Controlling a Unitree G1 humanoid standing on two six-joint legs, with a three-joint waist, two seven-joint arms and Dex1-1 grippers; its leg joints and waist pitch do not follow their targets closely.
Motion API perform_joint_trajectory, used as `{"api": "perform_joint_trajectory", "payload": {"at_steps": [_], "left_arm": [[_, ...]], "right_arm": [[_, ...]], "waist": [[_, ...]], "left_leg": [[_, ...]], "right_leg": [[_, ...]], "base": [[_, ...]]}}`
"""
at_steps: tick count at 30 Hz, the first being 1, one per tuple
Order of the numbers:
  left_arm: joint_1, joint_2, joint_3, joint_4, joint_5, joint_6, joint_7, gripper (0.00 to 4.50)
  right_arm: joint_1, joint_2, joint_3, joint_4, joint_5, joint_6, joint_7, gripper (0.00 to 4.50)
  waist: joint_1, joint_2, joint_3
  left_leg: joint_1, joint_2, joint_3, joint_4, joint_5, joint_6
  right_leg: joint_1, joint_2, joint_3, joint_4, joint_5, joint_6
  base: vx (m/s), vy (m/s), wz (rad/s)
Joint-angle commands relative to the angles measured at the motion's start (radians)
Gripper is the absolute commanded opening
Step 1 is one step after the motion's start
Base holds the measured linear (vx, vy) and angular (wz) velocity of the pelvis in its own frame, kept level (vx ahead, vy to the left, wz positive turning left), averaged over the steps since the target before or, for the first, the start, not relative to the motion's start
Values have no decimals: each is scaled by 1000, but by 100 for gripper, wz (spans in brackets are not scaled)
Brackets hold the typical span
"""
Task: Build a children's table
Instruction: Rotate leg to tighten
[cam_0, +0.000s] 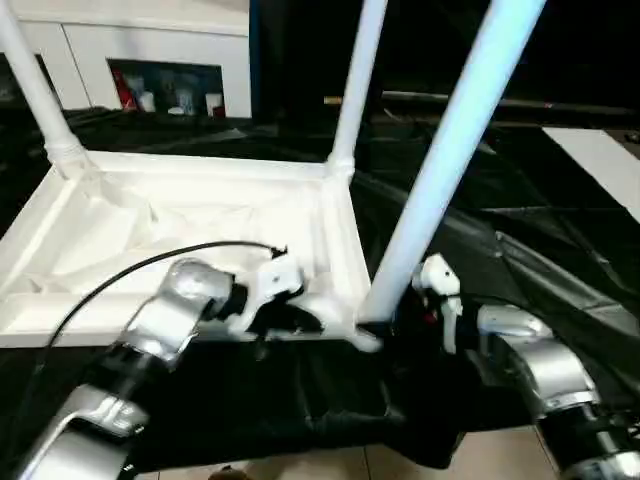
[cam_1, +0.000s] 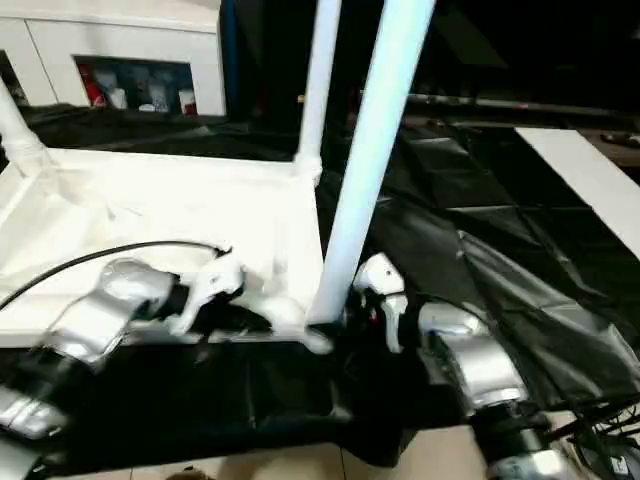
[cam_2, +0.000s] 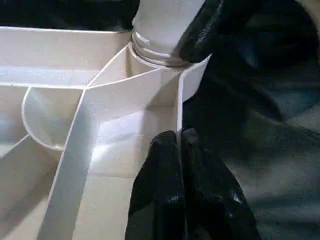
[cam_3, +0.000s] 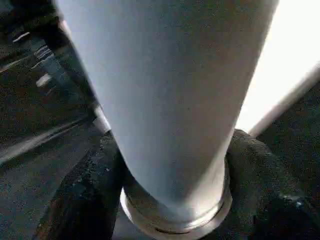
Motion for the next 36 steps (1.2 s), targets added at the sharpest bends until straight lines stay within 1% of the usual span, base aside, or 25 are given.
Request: {"api": "perform_joint_trajectory", "payload": {"at_steps": [1, 2, 3, 4, 6, 7, 8, 10, 11, 13, 14, 15, 18, 19, 20, 22, 23, 25, 26, 28, 30, 31, 33, 35, 36], "left_arm": [[-34, -83, -16, 51, 26, 30, 136, 0], [-42, -104, -15, 63, 29, 41, 165, 0], [-53, -138, -16, 79, 32, 57, 203, 0], [-68, -181, -18, 100, 39, 74, 252, 0], [-76, -205, -18, 108, 41, 82, 275, 0], [-81, -224, -18, 114, 42, 88, 292, 0], [-90, -258, -23, 123, 44, 89, 305, 0], [-93, -269, -25, 127, 46, 86, 306, 0], [-94, -279, -27, 130, 46, 82, 307, 0], [-94, -284, -28, 133, 47, 78, 307, 0], [-91, -281, -33, 131, 49, 73, 299, 0], [-90, -276, -33, 132, 50, 68, 294, 0], [-86, -252, -32, 129, 53, 57, 272, 0], [-76, -219, -31, 113, 50, 47, 236, 0], [-70, -201, -32, 103, 47, 47, 213, 0], [-60, -171, -33, 88, 37, 31, 168, 0], [-60, -171, -33, 88, 37, 31, 168, 0], [-47, -133, -32, 64, 20, 10, 110, 0], [-35, -105, -32, 42, 4, -1, 58, 0], [-18, -68, -35, 11, -20, -16, -16, 0], [-14, -61, -35, 4, -26, -20, -32, 0], [0, -28, -41, -21, -42, -27, -98, 0], [12, 9, -49, -41, -51, -33, -163, 0], [18, 31, -56, -48, -52, -32, -195, 0], [21, 44, -61, -52, -52, -32, -213, 0]], "right_arm": [[-24, 69, 14, 61, -32, 27, -136, 260], [-34, 90, 4, 76, -32, 37, -172, 259], [-50, 118, -1, 101, -42, 41, -222, 259], [-75, 153, -10, 140, -54, 44, -293, 259], [-91, 172, -12, 163, -62, 41, -328, 259], [-104, 189, -14, 183, -68, 39, -355, 259], [-134, 223, -14, 221, -79, 27, -400, 259], [-145, 235, -14, 234, -84, 19, -415, 259], [-157, 251, -16, 246, -87, 14, -426, 259], [-163, 259, -17, 253, -88, 11, -431, 259], [-168, 265, -19, 254, -85, 9, -427, 315], [-174, 269, -28, 255, -74, 13, -414, 315], [-178, 262, -41, 251, -50, 17, -380, 351], [-175, 232, -35, 243, -46, 23, -331, 365], [-167, 209, -22, 228, -49, 22, -290, 365], [-152, 166, 5, 199, -55, 11, -214, 386], [-152, 166, 5, 199, -55, 11, -214, 398], [-126, 107, 39, 155, -66, -14, -131, 398], [-105, 67, 53, 119, -62, -31, -67, 398], [-78, 21, 66, 69, -49, -45, 14, 398], [-74, 14, 66, 59, -45, -44, 28, 398], [-57, -16, 68, 24, -40, -66, 73, 398], [-38, -49, 69, -13, -28, -82, 135, 398], [-24, -70, 71, -42, -6, -69, 184, 398], [-15, -82, 73, -60, 9, -56, 216, 398]], "waist": [[-5, 15, -41], [-5, 17, -41], [-7, 12, -40], [-10, 17, -40], [-11, 16, -41], [-9, 16, -42], [-13, 21, -41], [-11, 20, -44], [-10, 25, -45], [-11, 23, -47], [-11, 20, -48], [-10, 20, -48], [-9, 24, -48], [-8, 19, -48], [-7, 24, -50], [-8, 22, -50], [-7, 21, -50], [-7, 22, -53], [-2, 20, -53], [-2, 18, -54], [-1, 20, -56], [0, 17, -57], [1, 17, -61], [2, 17, -60], [1, 19, -58]], "left_leg": [[18, 55, -27, -79, -316, -51], [17, 56, -29, -80, -326, -58], [16, 55, -29, -81, -342, -59], [17, 54, -29, -82, -347, -66], [20, 53, -32, -81, -359, -66], [20, 54, -31, -81, -353, -61], [19, 53, -29, -81, -351, -56], [16, 50, -29, -81, -340, -49], [17, 51, -29, -81, -332, -42], [13, 51, -27, -81, -311, -36], [13, 51, -25, -80, -298, -29], [11, 50, -24, -80, -285, -22], [11, 51, -23, -81, -271, -15], [8, 50, -24, -82, -274, -11], [9, 52, -24, -82, -269, -12], [7, 54, -25, -82, -258, -10], [4, 53, -25, -82, -248, -5], [6, 53, -22, -79, -222, 3], [5, 53, -20, -75, -198, 16], [4, 52, -18, -73, -166, 36], [5, 54, -19, -72, -148, 43], [8, 55, -18, -71, -139, 49], [6, 54, -16, -64, -91, 67], [4, 52, -14, -61, -70, 92], [7, 53, -13, -63, -89, 95]], "right_leg": [[20, -89, 63, -105, -356, -153], [20, -91, 63, -106, -367, -147], [19, -90, 62, -110, -389, -135], [15, -90, 63, -111, -394, -134], [14, -92, 61, -116, -414, -126], [15, -92, 62, -117, -403, -124], [11, -88, 64, -116, -364, -135], [16, -88, 62, -114, -358, -132], [15, -88, 64, -113, -341, -132], [18, -85, 64, -108, -299, -139], [18, -84, 65, -107, -275, -143], [21, -83, 64, -104, -257, -147], [21, -84, 65, -103, -235, -152], [23, -85, 63, -104, -254, -147], [22, -86, 64, -103, -247, -146], [25, -83, 62, -100, -214, -151], [28, -83, 62, -97, -186, -154], [28, -82, 62, -91, -134, -168], [33, -81, 62, -88, -85, -178], [33, -79, 61, -81, -28, -191], [34, -79, 60, -76, 5, -203], [33, -79, 59, -74, 24, -216], [36, -76, 59, -64, 102, -235], [36, -75, 59, -60, 139, -245], [32, -75, 58, -63, 117, -254]], "base": [[-55, 0, -5], [-55, 0, -5], [0, 0, 0], [0, 0, 0], [0, 0, 0], [0, 0, 0], [0, 0, 0], [0, 0, 0], [0, 0, 0], [0, 0, 0], [0, 0, 0], [0, 0, 0], [0, 0, 0], [0, 0, 0], [0, 0, 0], [0, 0, 0], [0, 0, 0], [0, 0, 0], [0, 0, 0], [0, 0, 0], [0, 0, 0], [0, 0, 0], [0, 0, 0], [0, 0, 0], [0, 0, 0]]}}
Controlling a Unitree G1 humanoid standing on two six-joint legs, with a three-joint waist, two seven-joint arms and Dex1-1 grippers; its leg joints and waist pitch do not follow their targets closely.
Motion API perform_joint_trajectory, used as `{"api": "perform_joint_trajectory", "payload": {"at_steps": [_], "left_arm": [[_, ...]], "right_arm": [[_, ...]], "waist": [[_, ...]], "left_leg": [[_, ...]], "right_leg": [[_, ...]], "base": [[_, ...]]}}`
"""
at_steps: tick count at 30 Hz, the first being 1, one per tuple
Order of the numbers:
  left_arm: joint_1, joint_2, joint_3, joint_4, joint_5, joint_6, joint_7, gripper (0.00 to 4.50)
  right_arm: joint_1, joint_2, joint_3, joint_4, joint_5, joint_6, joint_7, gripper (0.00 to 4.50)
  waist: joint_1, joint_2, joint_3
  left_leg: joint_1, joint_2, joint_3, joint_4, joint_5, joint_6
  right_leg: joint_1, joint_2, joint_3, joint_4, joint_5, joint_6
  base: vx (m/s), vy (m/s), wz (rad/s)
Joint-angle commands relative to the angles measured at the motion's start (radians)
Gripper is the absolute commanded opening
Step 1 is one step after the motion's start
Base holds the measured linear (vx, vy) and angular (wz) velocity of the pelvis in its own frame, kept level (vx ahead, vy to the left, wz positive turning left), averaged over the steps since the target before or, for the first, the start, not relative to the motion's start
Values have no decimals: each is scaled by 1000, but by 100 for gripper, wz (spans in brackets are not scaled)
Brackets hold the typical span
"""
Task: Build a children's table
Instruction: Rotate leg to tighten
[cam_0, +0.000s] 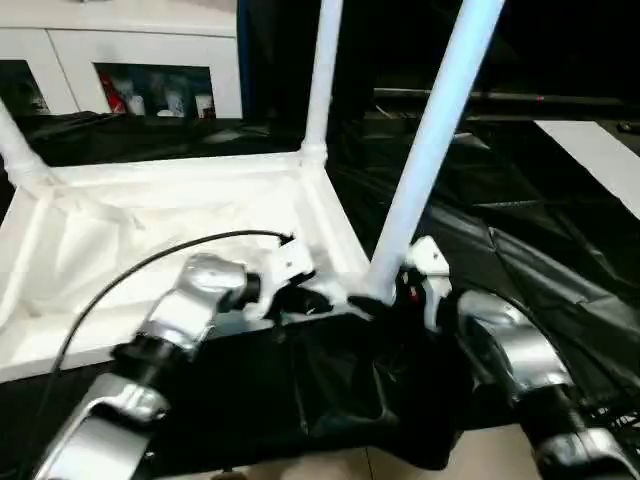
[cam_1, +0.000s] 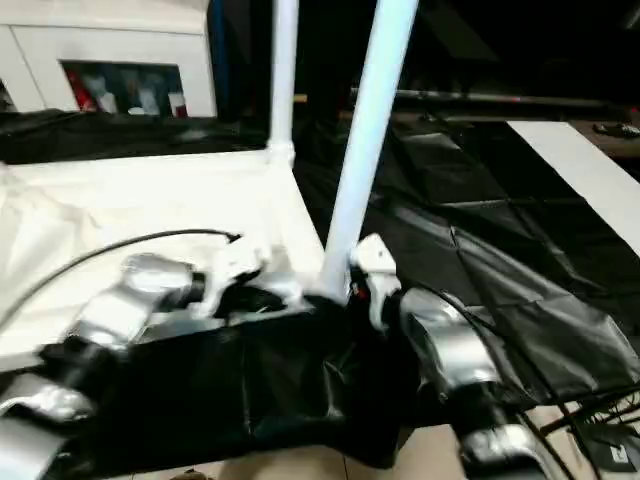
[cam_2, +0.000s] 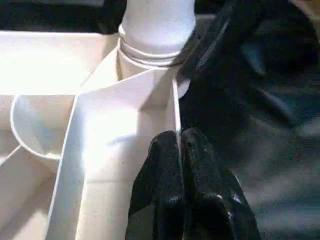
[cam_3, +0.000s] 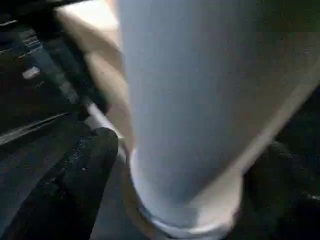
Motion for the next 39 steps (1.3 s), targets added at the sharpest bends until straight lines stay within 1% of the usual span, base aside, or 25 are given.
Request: {"api": "perform_joint_trajectory", "payload": {"at_steps": [1, 2, 3, 4, 5, 7, 9, 10, 11, 12, 13, 17, 22, 27, 28, 29, 31, 32, 33, 34, 35, 36, 37, 38, 39], "left_arm": [[11, 3, -59, -28, -10, -19, -79, 0], [12, 9, -59, -30, -12, -20, -86, 0], [13, 13, -60, -31, -13, -20, -89, 0], [14, 20, -59, -32, -14, -24, -99, 0], [12, 25, -58, -31, -14, -27, -106, 0], [8, 32, -55, -28, -14, -30, -113, 0], [5, 33, -54, -26, -14, -32, -114, 0], [4, 33, -53, -25, -15, -33, -114, 0], [5, 36, -54, -27, -16, -33, -118, 0], [5, 36, -54, -27, -17, -33, -118, 0], [7, 38, -54, -30, -18, -33, -120, 0], [10, 38, -55, -36, -23, -32, -119, 0], [17, 37, -55, -43, -21, -27, -115, 0], [17, 6, -40, -31, -21, -12, -57, 0], [14, -5, -35, -27, -20, 0, -34, 0], [10, -16, -32, -22, -15, 9, -10, 0], [-9, -53, -25, 16, 15, 18, 81, 0], [-30, -94, -15, 60, 43, 29, 185, 0], [-39, -112, -10, 78, 51, 33, 227, 0], [-40, -114, -10, 80, 52, 33, 231, 0], [-60, -156, 2, 115, 64, 51, 317, 0], [-76, -193, 9, 138, 69, 66, 378, 0], [-89, -227, 12, 153, 73, 82, 425, 0], [-92, -233, 12, 155, 74, 84, 432, 0], [-106, -267, 7, 168, 86, 90, 481, 0]], "right_arm": [[11, -21, 19, -65, 39, 24, 74, 398], [18, -31, 25, -80, 48, 33, 92, 398], [22, -37, 28, -89, 53, 38, 103, 398], [30, -49, 34, -108, 61, 47, 124, 373], [36, -58, 39, -121, 66, 55, 143, 364], [40, -62, 41, -127, 65, 58, 154, 347], [40, -61, 40, -126, 62, 57, 153, 326], [40, -61, 40, -125, 61, 56, 152, 320], [42, -61, 41, -128, 61, 55, 154, 320], [43, -61, 41, -128, 62, 55, 154, 304], [45, -62, 42, -132, 62, 56, 155, 292], [48, -70, 47, -142, 70, 67, 167, 261], [40, -73, 58, -120, 61, 63, 177, 222], [46, -53, 57, -87, 49, 52, 142, 207], [43, -37, 47, -69, 41, 40, 105, 206], [38, -16, 32, -49, 35, 32, 54, 205], [2, 52, -23, 27, 23, 63, -117, 203], [-28, 99, -53, 90, 6, 76, -242, 202], [-39, 116, -61, 113, -2, 71, -286, 201], [-40, 117, -62, 115, -2, 70, -290, 201], [-68, 164, -93, 162, -2, 78, -395, 201], [-93, 202, -110, 196, -9, 82, -481, 199], [-118, 238, -124, 228, -16, 88, -565, 198], [-122, 244, -125, 233, -18, 88, -576, 198], [-150, 282, -127, 269, -32, 84, -639, 198]], "waist": [[0, 10, -53], [3, 9, -51], [4, 11, -51], [6, 11, -49], [8, 11, -48], [8, 13, -49], [8, 10, -49], [8, 10, -49], [8, 6, -50], [9, 7, -51], [8, 2, -51], [10, 1, -53], [17, 5, -53], [20, 2, -51], [20, 1, -50], [18, -4, -48], [17, -4, -44], [11, -1, -40], [5, 3, -37], [-1, -1, -37], [-6, -3, -40], [-10, 2, -39], [-15, 0, -38], [-15, -1, -39], [-18, 2, -41]], "left_leg": [[18, 54, -14, -55, -107, 89], [18, 57, -15, -59, -140, 74], [20, 59, -15, -60, -150, 68], [22, 59, -15, -61, -158, 61], [23, 60, -14, -64, -184, 44], [22, 59, -16, -65, -195, 29], [22, 58, -16, -64, -195, 22], [21, 58, -16, -64, -193, 20], [21, 57, -15, -63, -186, 20], [20, 57, -15, -63, -175, 22], [19, 56, -15, -62, -167, 25], [19, 55, -14, -57, -128, 43], [20, 55, -14, -57, -132, 43], [20, 55, -14, -58, -160, 29], [21, 55, -14, -58, -167, 27], [21, 57, -13, -60, -182, 19], [20, 54, -15, -64, -217, 0], [22, 54, -19, -69, -257, -25], [28, 54, -26, -72, -318, -57], [31, 54, -27, -72, -340, -66], [26, 55, -31, -74, -350, -71], [28, 56, -32, -76, -359, -73], [32, 54, -31, -75, -369, -75], [33, 53, -32, -74, -371, -76], [30, 52, -32, -74, -361, -73]], "right_leg": [[43, -75, 60, -54, 93, -256], [44, -78, 61, -58, 35, -250], [43, -77, 60, -60, 17, -248], [41, -76, 60, -62, 0, -244], [40, -77, 62, -65, -35, -236], [41, -80, 63, -65, -56, -230], [40, -81, 63, -67, -61, -227], [40, -80, 63, -66, -61, -226], [40, -80, 63, -66, -56, -224], [41, -80, 63, -64, -47, -225], [41, -79, 63, -63, -40, -223], [42, -78, 61, -57, 6, -230], [42, -78, 61, -57, 1, -228], [41, -79, 62, -62, -46, -220], [40, -79, 62, -63, -57, -219], [36, -81, 63, -67, -92, -214], [34, -84, 65, -75, -180, -196], [30, -86, 64, -83, -266, -181], [27, -89, 60, -93, -377, -153], [26, -90, 60, -98, -411, -140], [29, -92, 60, -99, -428, -124], [25, -90, 61, -102, -427, -119], [19, -89, 62, -103, -432, -120], [20, -90, 61, -104, -436, -120], [22, -90, 62, -105, -419, -119]], "base": [[0, 0, 0], [0, 0, 0], [0, 0, 0], [0, 0, 0], [0, 0, 0], [0, 0, 0], [0, 0, 0], [0, 0, 0], [0, 0, 0], [0, 0, 0], [0, 0, 0], [0, 0, 0], [0, 0, 0], [0, 0, 0], [0, 0, 0], [0, 0, 0], [0, 0, 0], [0, 0, 0], [-51, -9, -4], [-55, 5, -6], [-55, 5, -6], [0, 0, 0], [0, 0, 0], [0, 0, 0], [0, 0, 0]]}}
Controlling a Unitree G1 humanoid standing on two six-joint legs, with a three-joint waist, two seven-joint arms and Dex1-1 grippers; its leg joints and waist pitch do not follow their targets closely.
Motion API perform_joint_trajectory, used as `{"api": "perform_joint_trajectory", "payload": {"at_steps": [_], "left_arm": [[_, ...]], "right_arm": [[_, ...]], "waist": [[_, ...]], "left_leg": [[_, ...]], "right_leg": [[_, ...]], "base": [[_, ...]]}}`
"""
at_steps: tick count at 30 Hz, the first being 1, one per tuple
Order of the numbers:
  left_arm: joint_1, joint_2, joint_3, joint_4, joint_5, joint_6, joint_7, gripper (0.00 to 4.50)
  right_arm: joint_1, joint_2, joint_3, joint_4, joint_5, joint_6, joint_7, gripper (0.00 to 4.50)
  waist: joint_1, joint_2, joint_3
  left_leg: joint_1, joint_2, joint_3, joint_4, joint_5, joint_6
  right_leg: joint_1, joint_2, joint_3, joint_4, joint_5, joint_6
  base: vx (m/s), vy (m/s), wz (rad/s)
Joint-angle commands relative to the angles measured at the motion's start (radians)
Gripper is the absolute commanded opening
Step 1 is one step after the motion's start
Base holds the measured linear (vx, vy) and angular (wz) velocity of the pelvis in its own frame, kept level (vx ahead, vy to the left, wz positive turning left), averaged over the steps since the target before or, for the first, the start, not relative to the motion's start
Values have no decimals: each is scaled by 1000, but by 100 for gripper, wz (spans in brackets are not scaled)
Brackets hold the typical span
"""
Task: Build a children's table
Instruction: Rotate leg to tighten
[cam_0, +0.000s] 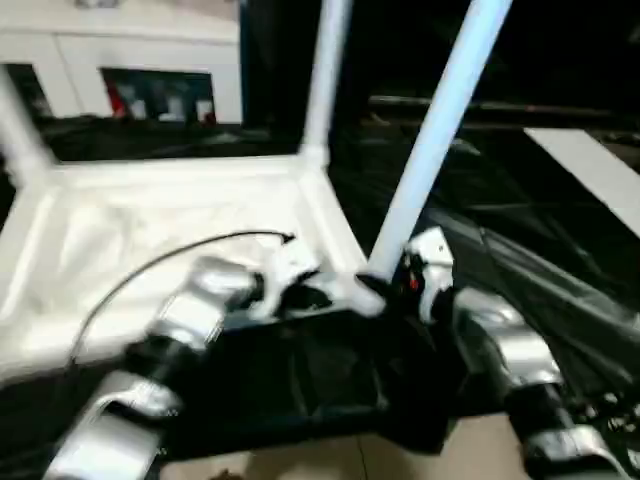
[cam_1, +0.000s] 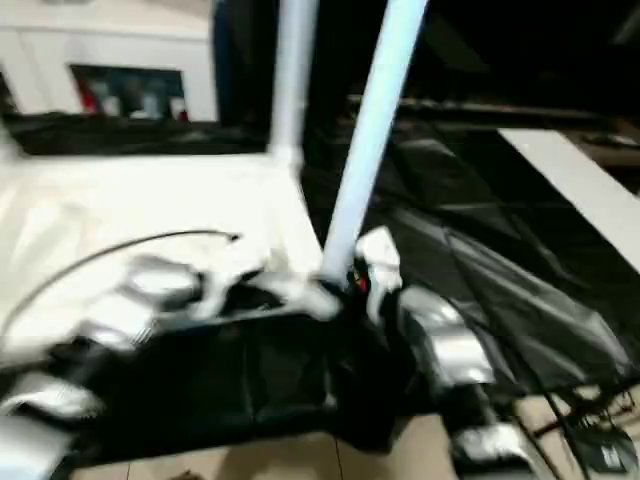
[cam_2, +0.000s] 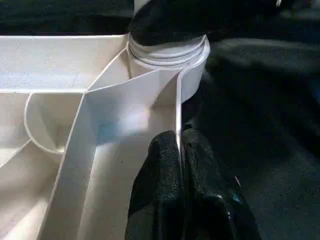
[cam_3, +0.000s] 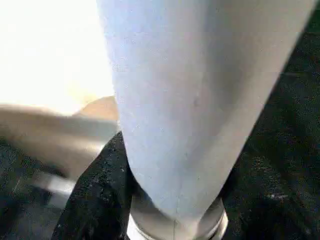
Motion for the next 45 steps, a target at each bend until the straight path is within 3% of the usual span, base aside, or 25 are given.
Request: {"api": "perform_joint_trajectory", "payload": {"at_steps": [1, 2, 6, 9, 11, 15, 19, 20, 23, 29, 32, 36, 38, 45], "left_arm": [[-20, -65, -19, 13, -7, 8, 59, 0], [-28, -94, -22, 19, 1, 13, 83, 0], [-32, -125, -42, 24, 20, -1, 79, 0], [-35, -114, -51, 38, 23, -16, 64, 0], [-34, -90, -53, 42, 25, -30, 43, 0], [-25, -48, -51, 31, 24, -44, -3, 0], [0, 31, -57, -6, 12, -70, -122, 0], [9, 60, -54, -15, -3, -98, -175, 0], [22, 91, -54, -25, -25, -132, -246, 0], [76, 196, -75, -116, -82, -142, -456, 0], [87, 231, -78, -137, -94, -138, -507, 0], [88, 250, -75, -139, -97, -143, -538, 0], [89, 262, -72, -143, -98, -140, -555, 0], [86, 270, -74, -153, -108, -135, -560, 0]], "right_arm": [[-8, 50, 26, 62, -11, 30, -66, 198], [-33, 84, 24, 100, -25, 20, -115, 198], [-62, 139, 45, 135, -48, -18, -135, 198], [-72, 158, 33, 140, -31, -25, -114, 270], [-72, 149, 32, 131, -20, -26, -81, 276], [-58, 114, 52, 112, -26, -35, -2, 315], [10, 7, 111, -4, -19, -43, 216, 315], [39, -43, 141, -48, -27, -57, 295, 315], [65, -86, 158, -87, -22, -65, 371, 315], [137, -206, 199, -255, 48, -4, 602, 315], [161, -258, 226, -302, 62, 21, 678, 315], [172, -284, 237, -314, 55, 19, 718, 315], [177, -291, 234, -321, 56, 28, 734, 300], [177, -291, 236, -348, 82, 63, 733, 240]], "waist": [[-4, 12, -41], [-3, 16, -41], [-6, 15, -44], [-8, 11, -45], [-8, 8, -46], [-9, 12, -45], [-2, 12, -46], [-1, 11, -48], [-1, 9, -50], [0, 8, -50], [4, 5, -48], [11, 5, -43], [13, 5, -44], [16, 1, -49]], "left_leg": [[12, 52, -32, -79, -361, -64], [15, 52, -31, -79, -357, -60], [10, 51, -28, -79, -329, -44], [7, 52, -25, -79, -302, -33], [6, 51, -24, -79, -290, -25], [2, 52, -25, -81, -289, -18], [1, 53, -24, -79, -259, 0], [1, 53, -22, -77, -234, 11], [0, 54, -20, -75, -177, 31], [4, 57, -17, -71, -145, 64], [6, 58, -15, -71, -160, 63], [9, 59, -16, -76, -215, 27], [9, 58, -16, -76, -219, 19], [8, 56, -14, -70, -154, 33]], "right_leg": [[12, -85, 62, -112, -413, -121], [10, -84, 63, -112, -396, -121], [13, -80, 64, -107, -324, -128], [16, -78, 65, -101, -271, -139], [19, -78, 65, -98, -253, -145], [23, -79, 65, -98, -248, -148], [28, -80, 65, -97, -214, -148], [30, -77, 65, -92, -167, -155], [34, -74, 63, -80, -65, -183], [35, -73, 61, -70, 15, -236], [34, -76, 62, -73, -25, -232], [29, -78, 64, -84, -127, -213], [29, -78, 64, -84, -136, -209], [32, -76, 62, -70, -34, -226]], "base": [[0, 0, 0], [0, 0, 0], [0, 0, 0], [0, 0, 0], [0, 0, 0], [0, 0, 0], [0, 0, 0], [0, 0, 0], [0, 0, 0], [0, 0, 0], [0, 0, 0], [0, 0, 0], [0, 0, 0], [0, 0, 0]]}}
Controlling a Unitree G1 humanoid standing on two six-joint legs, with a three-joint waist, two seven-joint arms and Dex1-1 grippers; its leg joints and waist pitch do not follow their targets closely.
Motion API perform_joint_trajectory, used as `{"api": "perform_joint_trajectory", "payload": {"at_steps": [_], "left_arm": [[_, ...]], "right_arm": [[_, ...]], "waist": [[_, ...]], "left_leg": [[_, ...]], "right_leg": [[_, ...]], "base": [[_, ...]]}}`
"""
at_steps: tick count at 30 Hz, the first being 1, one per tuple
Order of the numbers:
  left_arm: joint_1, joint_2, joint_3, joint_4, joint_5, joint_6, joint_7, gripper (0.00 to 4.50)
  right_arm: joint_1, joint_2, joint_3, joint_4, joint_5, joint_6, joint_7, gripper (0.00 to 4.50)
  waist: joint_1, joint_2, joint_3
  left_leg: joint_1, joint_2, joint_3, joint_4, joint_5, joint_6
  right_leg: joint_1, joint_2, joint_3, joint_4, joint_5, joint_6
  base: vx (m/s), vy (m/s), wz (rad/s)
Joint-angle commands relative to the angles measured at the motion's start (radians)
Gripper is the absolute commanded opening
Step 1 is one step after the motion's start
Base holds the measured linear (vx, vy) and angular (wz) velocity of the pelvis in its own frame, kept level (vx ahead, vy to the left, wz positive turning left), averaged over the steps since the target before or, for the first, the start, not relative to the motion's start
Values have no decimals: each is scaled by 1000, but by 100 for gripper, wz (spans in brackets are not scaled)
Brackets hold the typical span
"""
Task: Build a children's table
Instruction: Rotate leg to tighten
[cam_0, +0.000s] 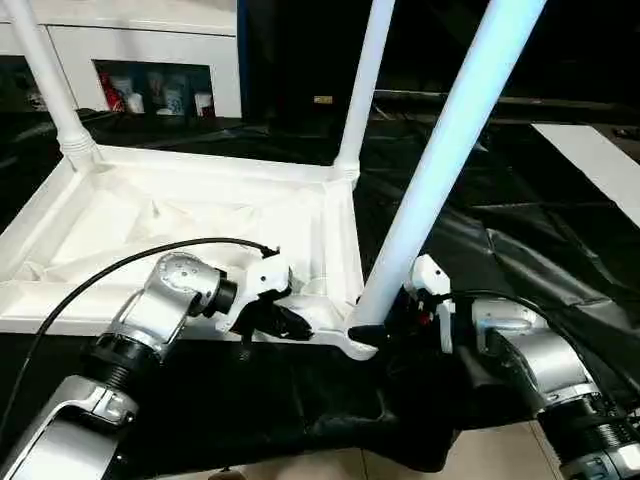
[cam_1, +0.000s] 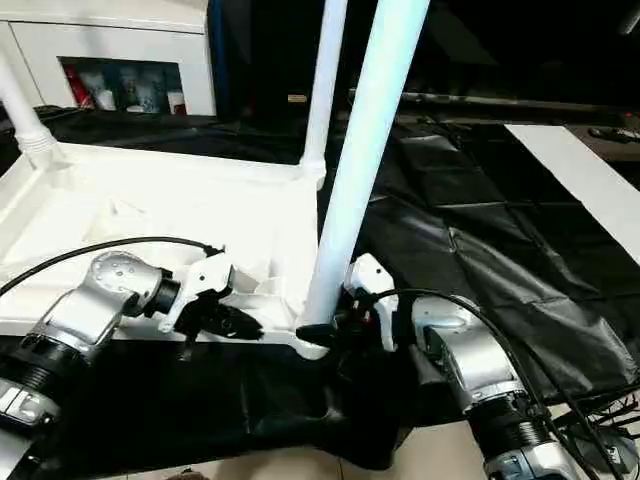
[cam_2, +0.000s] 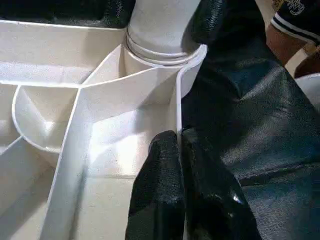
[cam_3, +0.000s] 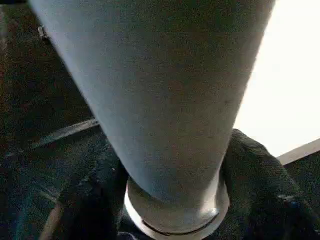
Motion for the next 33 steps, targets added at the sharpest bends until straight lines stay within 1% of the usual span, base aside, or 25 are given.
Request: {"api": "perform_joint_trajectory", "payload": {"at_steps": [1, 3, 4, 7, 8, 10, 13, 15, 16, 17, 18, 19, 20, 21, 22, 23, 24, 26, 27, 28, 29, 30, 31, 32, 33], "left_arm": [[6, -8, -32, -14, 1, 5, -4, 0], [7, -9, -31, -16, 1, 6, -5, 0], [7, -10, -29, -17, 0, 7, -6, 0], [5, -12, -27, -17, 1, 8, -2, 0], [6, -18, -23, -12, 6, 6, 19, 0], [6, -26, -20, -6, 12, 4, 44, 0], [0, -58, -9, 13, 30, 15, 126, 0], [-10, -90, -1, 31, 45, 31, 197, 0], [-21, -123, 1, 49, 61, 47, 260, 0], [-25, -135, 1, 56, 66, 52, 282, 0], [-33, -162, 0, 71, 76, 59, 323, 0], [-42, -192, -2, 88, 86, 68, 369, 0], [-47, -209, -2, 97, 89, 75, 393, 0], [-53, -232, -4, 107, 91, 82, 422, 0], [-61, -273, -8, 121, 100, 97, 468, 0], [-68, -312, -12, 133, 108, 111, 509, 0], [-71, -329, -15, 137, 112, 117, 524, 0], [-74, -364, -24, 140, 118, 132, 543, 0], [-76, -387, -39, 142, 127, 131, 543, 0], [-79, -402, -49, 145, 134, 128, 543, 0], [-83, -412, -55, 150, 138, 123, 538, 0], [-86, -414, -56, 152, 140, 120, 534, 0], [-90, -415, -55, 156, 140, 119, 535, 0], [-93, -404, -51, 158, 140, 112, 527, 0], [-95, -396, -48, 160, 140, 107, 523, 0]], "right_arm": [[12, 3, 34, -19, 16, 20, 24, 240], [12, 7, 34, -19, 14, 21, 24, 225], [11, 10, 32, -19, 15, 26, 25, 222], [3, 15, 28, -9, 12, 32, 18, 217], [-5, 26, 20, 16, 0, 24, -17, 213], [-10, 38, 12, 37, -14, 13, -55, 212], [-21, 79, -18, 88, -46, -8, -175, 209], [-30, 128, -52, 120, -52, 3, -282, 204], [-39, 180, -84, 149, -49, 19, -380, 202], [-44, 200, -95, 160, -47, 26, -414, 201], [-54, 238, -115, 183, -43, 37, -475, 201], [-65, 274, -128, 208, -41, 41, -531, 201], [-73, 291, -132, 224, -44, 36, -559, 201], [-86, 316, -140, 249, -46, 35, -603, 201], [-109, 356, -156, 293, -45, 32, -671, 200], [-133, 393, -171, 334, -45, 31, -734, 200], [-144, 408, -177, 352, -44, 32, -760, 200], [-169, 434, -181, 387, -46, 27, -793, 200], [-189, 452, -177, 410, -58, 17, -801, 200], [-203, 464, -175, 425, -67, 9, -804, 200], [-216, 471, -170, 435, -81, -3, -805, 200], [-222, 470, -167, 437, -89, -12, -801, 200], [-227, 470, -168, 441, -94, -19, -801, 235], [-225, 462, -171, 432, -89, -22, -781, 269], [-223, 456, -174, 427, -83, -24, -768, 269]], "waist": [[1, 4, -50], [2, 4, -50], [1, 1, -49], [1, 4, -48], [1, 8, -48], [1, 6, -48], [-1, 5, -43], [-2, 5, -42], [-3, 4, -42], [-10, 5, -42], [-14, 2, -44], [-18, 2, -45], [-20, 4, -44], [-22, 4, -44], [-25, 8, -44], [-27, 6, -41], [-27, 9, -43], [-27, 11, -44], [-26, 23, -44], [-29, 16, -44], [-28, 16, -44], [-27, 22, -46], [-28, 18, -47], [-27, 19, -47], [-27, 18, -47]], "left_leg": [[12, 55, -17, -60, -151, 31], [11, 54, -17, -59, -148, 33], [11, 54, -16, -59, -153, 33], [13, 55, -17, -61, -172, 23], [13, 56, -18, -62, -181, 15], [13, 56, -19, -62, -195, 9], [16, 55, -20, -67, -245, -13], [19, 56, -22, -69, -269, -27], [19, 57, -23, -70, -271, -32], [18, 56, -25, -71, -281, -42], [15, 56, -29, -74, -287, -57], [15, 57, -29, -74, -289, -62], [19, 56, -30, -74, -307, -65], [19, 56, -29, -73, -312, -63], [18, 55, -29, -74, -317, -63], [23, 54, -27, -73, -336, -66], [24, 54, -29, -72, -347, -69], [22, 54, -30, -74, -357, -67], [22, 54, -32, -75, -362, -69], [19, 52, -31, -76, -356, -65], [18, 51, -31, -76, -358, -63], [21, 52, -31, -75, -362, -64], [20, 52, -31, -75, -360, -62], [18, 52, -31, -76, -361, -60], [19, 53, -31, -77, -362, -57]], "right_leg": [[36, -78, 62, -60, -36, -223], [37, -78, 62, -60, -40, -221], [37, -79, 62, -61, -54, -218], [34, -79, 63, -64, -91, -211], [34, -79, 63, -65, -92, -210], [33, -80, 63, -66, -105, -209], [30, -83, 64, -77, -198, -191], [27, -85, 65, -84, -263, -171], [26, -85, 66, -83, -272, -168], [21, -85, 65, -84, -292, -166], [25, -85, 63, -84, -311, -155], [24, -84, 63, -84, -310, -153], [20, -85, 63, -89, -321, -150], [19, -86, 64, -89, -320, -148], [18, -85, 65, -91, -314, -150], [12, -85, 66, -95, -338, -148], [13, -87, 65, -98, -364, -141], [14, -84, 65, -101, -360, -123], [12, -85, 65, -101, -353, -124], [15, -81, 65, -100, -332, -124], [16, -80, 64, -100, -334, -122], [15, -81, 65, -101, -328, -122], [16, -80, 65, -100, -318, -123], [16, -79, 64, -99, -309, -124], [17, -79, 64, -98, -298, -127]], "base": [[0, 0, 0], [0, 0, 0], [0, 0, 0], [0, 0, 0], [0, 0, 0], [0, 0, 0], [0, 0, 0], [0, 0, 0], [0, 0, 0], [0, 0, 0], [0, 0, 0], [0, 0, 0], [0, 0, 0], [0, 0, 0], [0, 0, 0], [0, 0, 0], [0, 0, 0], [0, 0, 0], [0, 0, 0], [0, 0, 0], [0, 0, 0], [0, 0, 0], [0, 0, 0], [0, 0, 0], [0, 0, 0]]}}
